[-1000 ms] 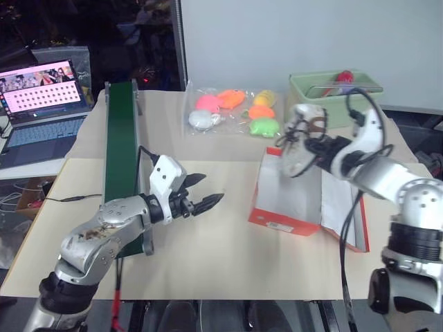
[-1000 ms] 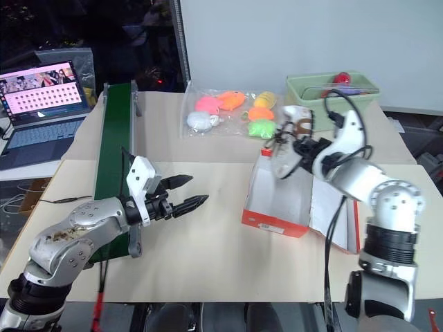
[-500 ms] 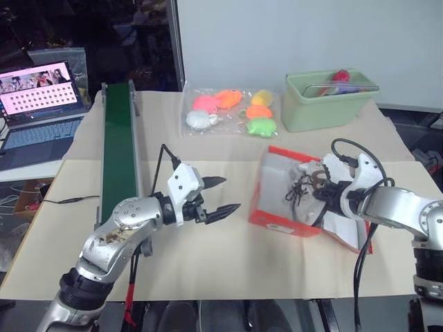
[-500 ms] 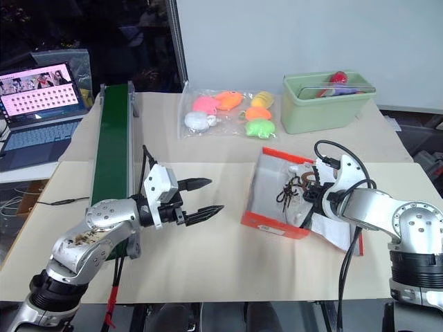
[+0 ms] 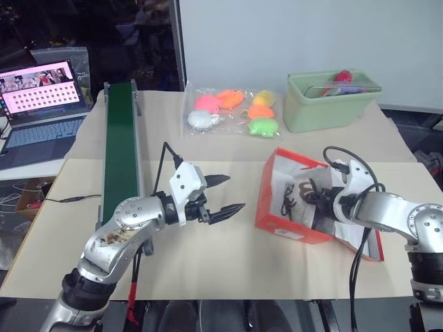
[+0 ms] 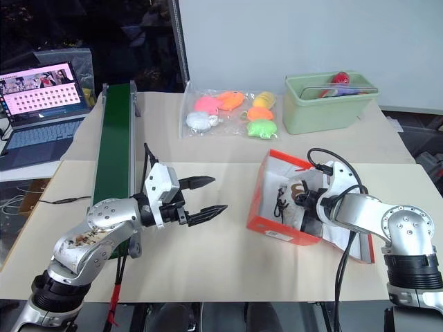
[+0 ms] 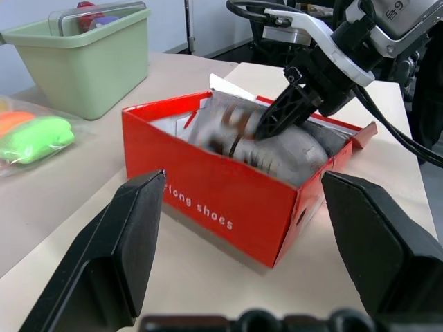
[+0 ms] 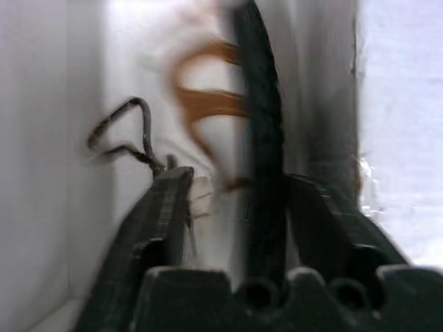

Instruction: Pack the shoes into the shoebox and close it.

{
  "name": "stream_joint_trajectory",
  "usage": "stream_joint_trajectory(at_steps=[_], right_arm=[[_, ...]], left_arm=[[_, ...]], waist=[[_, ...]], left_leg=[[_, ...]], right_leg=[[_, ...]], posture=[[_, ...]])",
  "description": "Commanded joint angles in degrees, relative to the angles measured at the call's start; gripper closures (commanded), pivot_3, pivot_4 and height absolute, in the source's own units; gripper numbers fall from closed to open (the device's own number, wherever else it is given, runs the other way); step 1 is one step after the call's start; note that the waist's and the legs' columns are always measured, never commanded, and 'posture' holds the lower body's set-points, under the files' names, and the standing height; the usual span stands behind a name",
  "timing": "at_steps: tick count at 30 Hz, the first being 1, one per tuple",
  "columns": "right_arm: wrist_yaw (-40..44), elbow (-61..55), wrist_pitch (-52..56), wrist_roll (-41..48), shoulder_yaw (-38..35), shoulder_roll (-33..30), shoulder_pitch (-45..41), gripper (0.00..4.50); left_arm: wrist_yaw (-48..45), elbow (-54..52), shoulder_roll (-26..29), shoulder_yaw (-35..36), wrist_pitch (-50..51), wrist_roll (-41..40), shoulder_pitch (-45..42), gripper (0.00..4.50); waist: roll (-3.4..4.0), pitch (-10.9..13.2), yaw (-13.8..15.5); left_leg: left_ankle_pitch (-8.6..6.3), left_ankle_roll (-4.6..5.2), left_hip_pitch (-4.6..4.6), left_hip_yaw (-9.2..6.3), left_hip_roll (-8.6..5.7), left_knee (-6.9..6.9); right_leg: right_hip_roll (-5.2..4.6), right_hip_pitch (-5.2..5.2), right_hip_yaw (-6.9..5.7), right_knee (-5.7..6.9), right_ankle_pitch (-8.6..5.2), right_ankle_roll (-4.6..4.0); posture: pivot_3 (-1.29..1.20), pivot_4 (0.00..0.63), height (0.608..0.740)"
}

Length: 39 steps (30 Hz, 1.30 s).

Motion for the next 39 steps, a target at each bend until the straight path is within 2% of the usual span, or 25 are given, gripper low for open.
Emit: stream_joint_trajectory(at_steps=[1,6,10,12,15,18,21,27,29,32,34,35,39], right_arm=[[0.5,-1.3,-1.6,-1.0,-0.2,0.4,-3.5,0.48],[3.0,-2.9,-1.0,-6.1,0.6,-0.3,-8.3,0.48],[11.8,-7.1,0.0,-17.3,2.6,-2.7,-13.5,0.48],[18.2,-9.8,-1.1,-23.9,4.2,-3.6,-15.3,0.48],[31.6,-15.4,-6.8,-35.3,7.3,-3.9,-16.7,0.48],[50.3,-25.3,-17.3,-44.1,9.8,-2.4,-13.9,0.48],[63.4,-29.8,-22.8,-47.6,11.2,-0.5,-8.3,0.48],[81.1,-26.0,-27.3,-48.9,10.7,3.8,0.0,0.48],[83.5,-23.0,-28.4,-51.4,10.7,5.4,0.2,0.48],[87.1,-16.4,-32.2,-60.5,13.8,6.6,2.5,0.48],[88.8,-15.0,-33.0,-63.3,14.5,7.3,3.9,0.00],[89.2,-14.7,-33.2,-64.1,14.5,7.9,4.3,0.00],[90.2,-14.3,-33.0,-65.4,13.7,10.2,5.7,0.00]], left_arm=[[-0.1,-2.1,0.0,1.2,-0.3,0.4,-1.1,0.68],[0.2,-1.1,0.1,1.8,-0.5,1.0,-1.4,0.68],[5.3,1.5,-2.7,5.2,0.7,1.0,-2.7,0.68],[9.6,3.2,-4.9,7.6,1.3,1.7,-4.0,0.68],[22.0,7.4,-9.1,12.4,2.4,6.9,-7.7,0.68],[37.3,9.5,-13.6,18.1,6.3,13.3,-10.5,0.68],[45.8,9.1,-16.1,20.6,11.3,18.0,-10.4,0.68],[50.6,8.1,-18.2,24.3,16.5,20.6,-7.6,0.68],[50.1,8.7,-17.8,25.0,17.3,20.7,-7.3,0.68],[50.1,10.4,-17.8,28.8,20.5,19.8,-5.2,0.68],[48.6,10.4,-16.6,27.9,20.6,20.5,-3.9,0.16],[48.5,10.1,-16.6,27.8,19.9,20.9,-3.5,0.05],[49.0,9.8,-17.0,28.3,19.1,21.4,-2.5,0.05]], waist=[[0.00,0.0,-0.1],[0.00,0.0,0.1],[0.02,0.0,0.1],[0.03,0.0,0.2],[0.02,0.0,0.2],[0.02,0.0,0.1],[0.02,0.0,0.1],[-0.05,0.0,0.7],[-0.05,0.0,0.6],[-0.05,0.0,0.5],[-0.05,0.0,0.3],[-0.05,0.0,0.3],[-0.05,0.0,0.3]], left_leg=[[0.00,0.00,0.01,-0.01,0.01,0.00],[0.00,0.00,-0.03,-0.01,0.00,0.00],[0.00,0.00,-0.02,-0.01,0.00,0.00],[0.00,0.00,-0.01,-0.02,0.01,0.01],[0.00,0.00,-0.02,-0.05,0.01,0.01],[0.00,0.01,-0.04,-0.07,0.01,0.01],[-0.02,0.04,-0.04,-0.17,0.01,0.01],[-0.02,0.03,-0.08,-0.16,-0.06,0.21],[-0.02,0.03,0.02,-0.16,-0.05,0.24],[0.00,0.00,0.14,-0.17,-0.04,0.23],[0.00,-0.01,0.17,-0.16,-0.04,0.19],[0.00,-0.01,0.15,-0.16,-0.04,0.16],[0.00,-0.01,0.02,-0.15,-0.04,0.14]], right_leg=[[0.01,0.00,0.00,0.01,0.00,0.00],[0.00,-0.01,-0.01,-0.01,0.00,0.00],[0.00,-0.03,-0.01,0.02,0.00,0.00],[0.01,-0.03,-0.02,0.03,0.00,0.00],[0.01,-0.01,-0.05,0.00,0.00,0.01],[0.00,-0.03,-0.07,-0.01,0.00,0.02],[0.01,-0.01,-0.10,-0.01,-0.03,0.09],[-0.08,0.09,-0.14,0.06,0.03,0.14],[-0.05,0.14,-0.14,0.10,0.09,0.12],[-0.01,0.18,-0.12,0.19,0.09,0.11],[-0.01,0.18,-0.11,0.19,0.09,0.10],[-0.01,0.13,-0.11,0.18,0.08,0.10],[-0.02,0.01,-0.10,0.18,0.08,0.10]], posture=[[0.00,0.150,0.729],[0.00,0.150,0.729],[0.00,0.150,0.729],[0.00,0.150,0.729],[0.00,0.150,0.729],[0.00,0.150,0.729],[0.00,0.150,0.729],[0.00,0.150,0.729],[0.00,0.150,0.729],[0.00,0.150,0.729],[0.00,0.150,0.729],[0.00,0.150,0.729],[0.00,0.150,0.729]])
